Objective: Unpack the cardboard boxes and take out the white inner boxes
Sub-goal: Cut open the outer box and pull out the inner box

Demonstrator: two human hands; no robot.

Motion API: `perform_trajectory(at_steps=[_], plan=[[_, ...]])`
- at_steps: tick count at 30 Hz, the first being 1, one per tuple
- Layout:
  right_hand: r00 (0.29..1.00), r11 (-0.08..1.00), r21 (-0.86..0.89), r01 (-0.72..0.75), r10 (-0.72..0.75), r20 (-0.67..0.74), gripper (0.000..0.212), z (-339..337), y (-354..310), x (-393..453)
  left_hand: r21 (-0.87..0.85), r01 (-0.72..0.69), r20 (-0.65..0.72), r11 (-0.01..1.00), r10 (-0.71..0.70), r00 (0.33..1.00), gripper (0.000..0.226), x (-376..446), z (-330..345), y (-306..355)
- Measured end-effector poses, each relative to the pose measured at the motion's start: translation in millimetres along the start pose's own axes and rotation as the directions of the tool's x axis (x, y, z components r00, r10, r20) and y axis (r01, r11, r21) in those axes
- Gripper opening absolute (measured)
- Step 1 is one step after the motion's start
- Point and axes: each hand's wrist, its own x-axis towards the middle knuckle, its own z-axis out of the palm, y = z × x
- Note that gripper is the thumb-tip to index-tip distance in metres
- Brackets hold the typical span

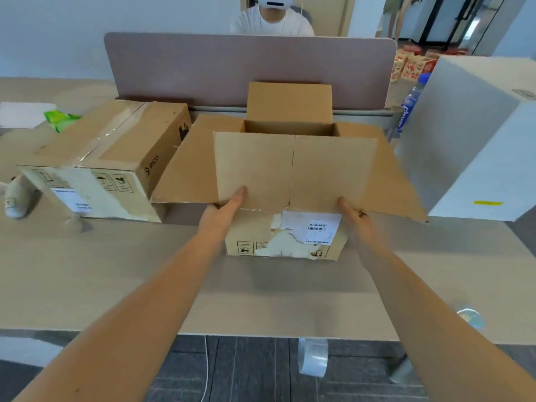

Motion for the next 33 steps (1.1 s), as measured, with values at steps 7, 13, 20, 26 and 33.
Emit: perform_trajectory(at_steps=[7, 13, 20, 26, 33], plan=[[0.998, 0.999, 0.049, 0.017, -0.013, -0.063, 0.029, 5, -6, -3, -0.068, -0.038, -0.098, 0.997, 0.031, 0.995, 0.075, -1, 5, 5], [0.972, 0.979, -0.035, 0.200, -0.203, -0.121, 0.022, 7, -52, -12, 0.043, -0.209, -0.163, 0.977, 0.213, 0.963, 0.049, -22, 3, 53], [0.945, 0.948, -0.052, 0.312, -0.316, -0.088, 0.047, 0, -104, -21, 0.089, -0.314, -0.177, 0.945, 0.325, 0.929, 0.067, -36, -15, 104], [0.927, 0.924, -0.076, 0.374, -0.369, 0.072, 0.048, -7, -136, -20, 0.136, -0.328, -0.060, 0.935, 0.338, 0.939, 0.059, -28, -32, 135], [0.946, 0.945, -0.210, 0.251, -0.192, 0.262, 0.085, -14, -145, -7, 0.168, -0.212, 0.316, 0.963, 0.151, 0.937, 0.069, -27, -51, 149]])
